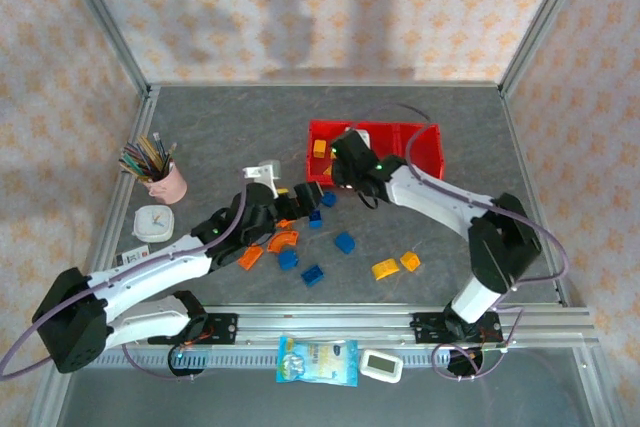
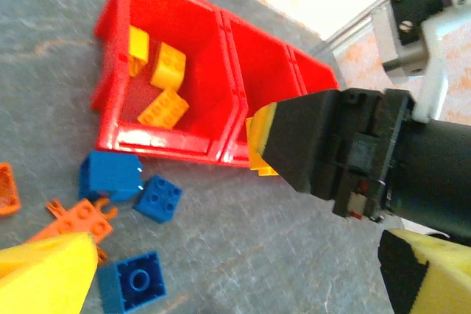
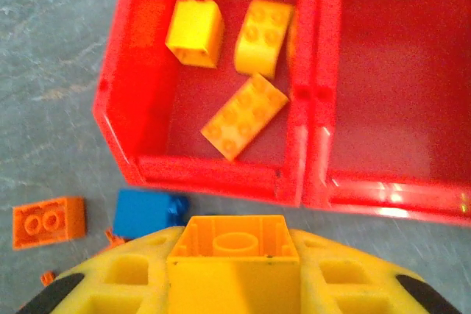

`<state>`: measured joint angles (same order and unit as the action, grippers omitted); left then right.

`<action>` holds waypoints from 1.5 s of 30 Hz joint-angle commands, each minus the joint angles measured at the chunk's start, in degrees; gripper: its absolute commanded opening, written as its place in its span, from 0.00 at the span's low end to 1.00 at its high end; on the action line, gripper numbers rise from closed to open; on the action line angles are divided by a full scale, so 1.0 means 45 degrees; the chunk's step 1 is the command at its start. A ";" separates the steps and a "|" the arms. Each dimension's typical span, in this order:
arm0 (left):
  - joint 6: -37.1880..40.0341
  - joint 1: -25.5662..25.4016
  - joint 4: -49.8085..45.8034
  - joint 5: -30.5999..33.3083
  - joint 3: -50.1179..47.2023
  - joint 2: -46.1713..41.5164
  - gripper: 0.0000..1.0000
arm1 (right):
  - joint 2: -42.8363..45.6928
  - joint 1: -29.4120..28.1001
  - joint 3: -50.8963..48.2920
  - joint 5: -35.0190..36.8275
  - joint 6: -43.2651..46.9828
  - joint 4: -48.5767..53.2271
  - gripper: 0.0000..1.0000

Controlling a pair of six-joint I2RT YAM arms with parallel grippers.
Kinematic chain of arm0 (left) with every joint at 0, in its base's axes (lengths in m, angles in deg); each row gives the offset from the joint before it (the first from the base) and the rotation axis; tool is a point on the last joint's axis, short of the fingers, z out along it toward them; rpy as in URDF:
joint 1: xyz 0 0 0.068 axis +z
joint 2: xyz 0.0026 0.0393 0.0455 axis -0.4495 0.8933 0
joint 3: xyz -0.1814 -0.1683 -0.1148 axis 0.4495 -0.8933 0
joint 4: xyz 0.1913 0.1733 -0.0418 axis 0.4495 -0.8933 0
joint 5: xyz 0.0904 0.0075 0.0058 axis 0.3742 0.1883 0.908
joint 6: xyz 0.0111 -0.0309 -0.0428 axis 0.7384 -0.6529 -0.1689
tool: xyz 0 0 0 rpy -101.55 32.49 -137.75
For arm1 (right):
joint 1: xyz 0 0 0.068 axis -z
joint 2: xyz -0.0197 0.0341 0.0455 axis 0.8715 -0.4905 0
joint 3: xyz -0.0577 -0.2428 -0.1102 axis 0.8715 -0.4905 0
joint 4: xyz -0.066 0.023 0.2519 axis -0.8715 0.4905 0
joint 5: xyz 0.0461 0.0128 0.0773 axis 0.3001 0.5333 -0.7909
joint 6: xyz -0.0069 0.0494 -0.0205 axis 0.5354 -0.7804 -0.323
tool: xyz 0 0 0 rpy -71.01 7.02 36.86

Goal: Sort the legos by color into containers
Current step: Place the lego in the container.

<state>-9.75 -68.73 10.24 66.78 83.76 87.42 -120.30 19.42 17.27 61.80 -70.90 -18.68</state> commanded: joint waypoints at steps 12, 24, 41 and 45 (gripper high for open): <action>0.0688 0.1640 -0.1459 0.0269 -0.0616 -0.1452 0.99 | -0.5051 0.0726 0.5038 0.0183 0.1193 0.0063 0.27; 0.0796 0.1797 -0.1365 0.0062 -0.0558 -0.1278 0.99 | -0.4488 0.0819 0.5304 -0.0260 0.1585 -0.0171 0.51; 0.0259 0.1225 -0.0538 -0.1374 -0.0506 -0.0770 0.99 | 0.2086 0.0859 -0.1571 0.1108 -0.0335 0.0517 0.69; 0.0206 0.0420 -0.0301 -0.1276 -0.0310 -0.0226 0.99 | 0.3529 0.0857 -0.2976 0.1591 -0.1849 0.1512 0.72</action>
<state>-8.09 -65.06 6.70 62.01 81.16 85.15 -108.10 23.31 6.74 64.53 -73.17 -17.22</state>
